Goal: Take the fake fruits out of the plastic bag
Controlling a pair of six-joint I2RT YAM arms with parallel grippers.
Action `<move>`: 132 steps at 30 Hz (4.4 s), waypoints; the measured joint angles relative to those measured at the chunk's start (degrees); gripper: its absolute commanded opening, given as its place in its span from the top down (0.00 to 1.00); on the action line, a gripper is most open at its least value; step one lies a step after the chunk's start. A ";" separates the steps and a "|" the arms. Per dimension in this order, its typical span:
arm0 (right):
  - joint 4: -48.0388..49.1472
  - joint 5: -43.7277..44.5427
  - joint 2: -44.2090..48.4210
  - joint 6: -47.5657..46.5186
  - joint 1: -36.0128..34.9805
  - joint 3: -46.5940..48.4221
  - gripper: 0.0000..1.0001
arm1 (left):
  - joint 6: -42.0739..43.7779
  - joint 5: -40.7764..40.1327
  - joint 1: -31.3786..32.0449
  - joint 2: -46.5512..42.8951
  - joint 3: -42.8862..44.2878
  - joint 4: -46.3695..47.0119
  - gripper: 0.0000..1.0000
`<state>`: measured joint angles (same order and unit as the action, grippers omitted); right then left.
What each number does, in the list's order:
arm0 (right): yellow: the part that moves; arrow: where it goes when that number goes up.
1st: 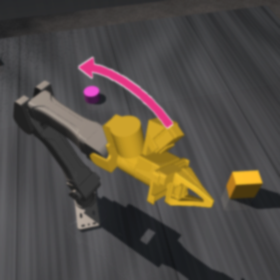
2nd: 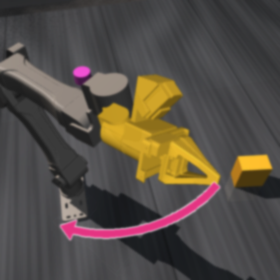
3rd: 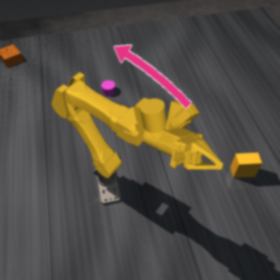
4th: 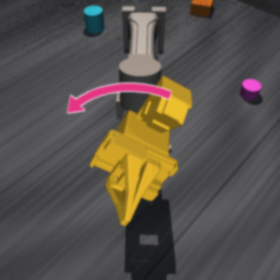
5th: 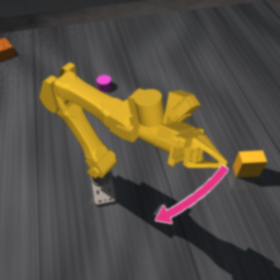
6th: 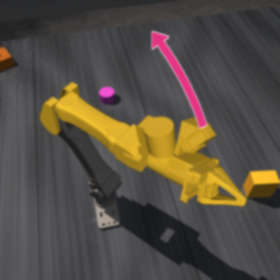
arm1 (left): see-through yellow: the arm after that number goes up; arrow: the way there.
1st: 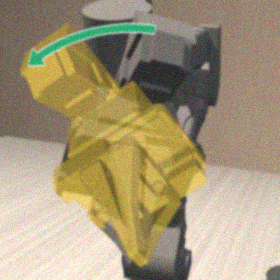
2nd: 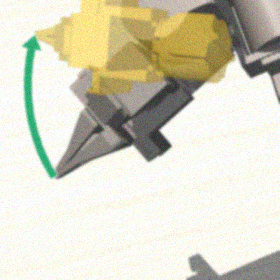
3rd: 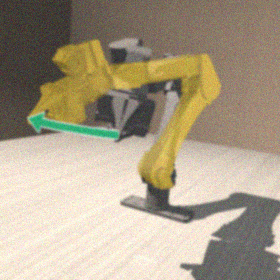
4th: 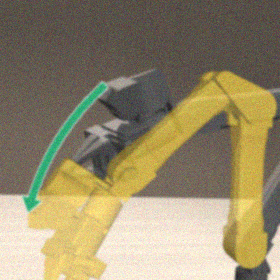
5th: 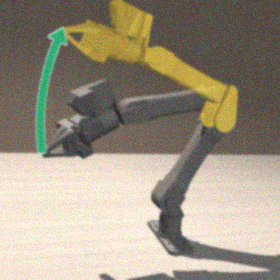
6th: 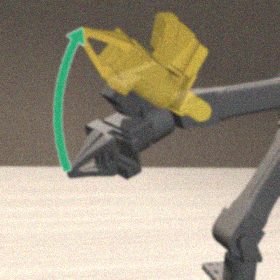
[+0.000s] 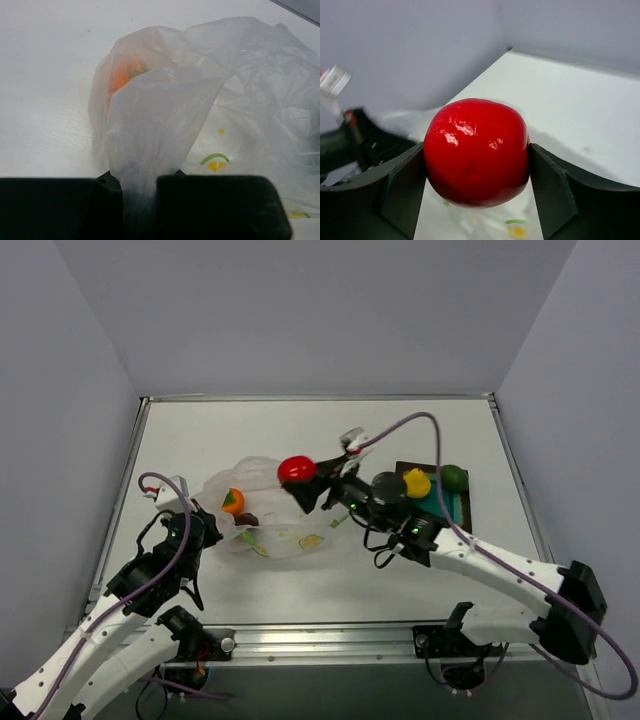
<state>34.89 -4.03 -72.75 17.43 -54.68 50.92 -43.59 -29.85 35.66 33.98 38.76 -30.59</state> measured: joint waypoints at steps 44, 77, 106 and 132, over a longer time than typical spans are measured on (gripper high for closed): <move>-19.82 22.49 17.68 23.85 50.18 -28.81 0.09 | 0.44 6.86 0.00 -8.07 -0.90 -7.67 0.98; -11.89 14.99 -33.07 3.30 -13.09 19.34 0.25 | -8.96 2.23 0.39 -11.30 -4.70 -15.43 0.98; -8.20 18.16 -46.25 9.62 -10.10 24.55 0.80 | -9.27 -4.55 0.63 5.75 -10.56 -2.34 0.05; 4.46 -3.21 -31.21 1.38 -4.46 7.91 0.83 | -9.33 0.92 -5.31 4.37 -22.51 16.74 0.98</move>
<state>39.35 -7.25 -103.96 18.81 -59.13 58.83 -52.93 -28.93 30.35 38.35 16.25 -13.85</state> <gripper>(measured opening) 0.694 0.030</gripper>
